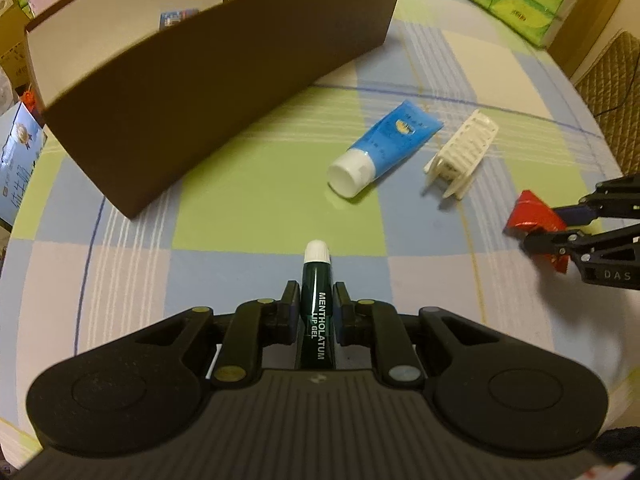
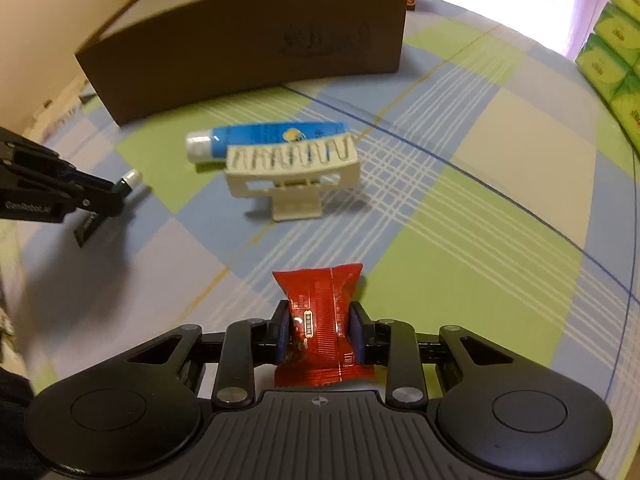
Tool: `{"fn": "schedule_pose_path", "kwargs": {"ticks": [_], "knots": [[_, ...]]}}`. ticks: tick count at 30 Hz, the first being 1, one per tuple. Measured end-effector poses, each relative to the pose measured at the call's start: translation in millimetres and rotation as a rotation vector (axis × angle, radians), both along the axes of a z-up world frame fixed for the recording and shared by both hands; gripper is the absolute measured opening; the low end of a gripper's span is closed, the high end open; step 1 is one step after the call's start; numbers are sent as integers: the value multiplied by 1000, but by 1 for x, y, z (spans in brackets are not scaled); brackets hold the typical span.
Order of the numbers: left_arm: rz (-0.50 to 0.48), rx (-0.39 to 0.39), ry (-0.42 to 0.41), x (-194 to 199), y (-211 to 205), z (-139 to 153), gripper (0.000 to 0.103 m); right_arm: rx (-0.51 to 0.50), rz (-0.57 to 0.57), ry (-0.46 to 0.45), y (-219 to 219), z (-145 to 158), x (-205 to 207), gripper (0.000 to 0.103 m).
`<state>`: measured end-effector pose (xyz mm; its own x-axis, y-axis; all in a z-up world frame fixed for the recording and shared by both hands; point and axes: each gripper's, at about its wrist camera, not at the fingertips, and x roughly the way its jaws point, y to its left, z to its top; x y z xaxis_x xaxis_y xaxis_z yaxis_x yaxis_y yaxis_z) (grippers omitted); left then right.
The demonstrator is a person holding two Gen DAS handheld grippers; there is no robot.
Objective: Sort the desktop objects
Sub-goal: 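Carry the lip gel with the left tool while the right tool grasps and carries the red candy packet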
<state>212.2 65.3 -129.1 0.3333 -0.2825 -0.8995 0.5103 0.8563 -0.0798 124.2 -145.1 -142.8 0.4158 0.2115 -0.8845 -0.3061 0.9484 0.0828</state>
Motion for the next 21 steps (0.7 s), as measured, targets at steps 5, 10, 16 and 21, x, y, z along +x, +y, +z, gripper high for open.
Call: {"fn": "schedule_pose_path", "kwargs": {"ticks": [5, 10, 16, 21], "knots": [[0, -48, -41, -1, 5, 26, 13, 62, 1, -28, 1, 24, 5, 27], [17, -121, -95, 5, 11, 59, 13, 119, 25, -76, 12, 54, 21, 27], [41, -169, -171, 21, 22, 98, 13, 180, 92, -134, 36, 87, 49, 27], [81, -187, -222, 46, 37, 123, 13, 216, 146, -204, 64, 113, 84, 27]]}}
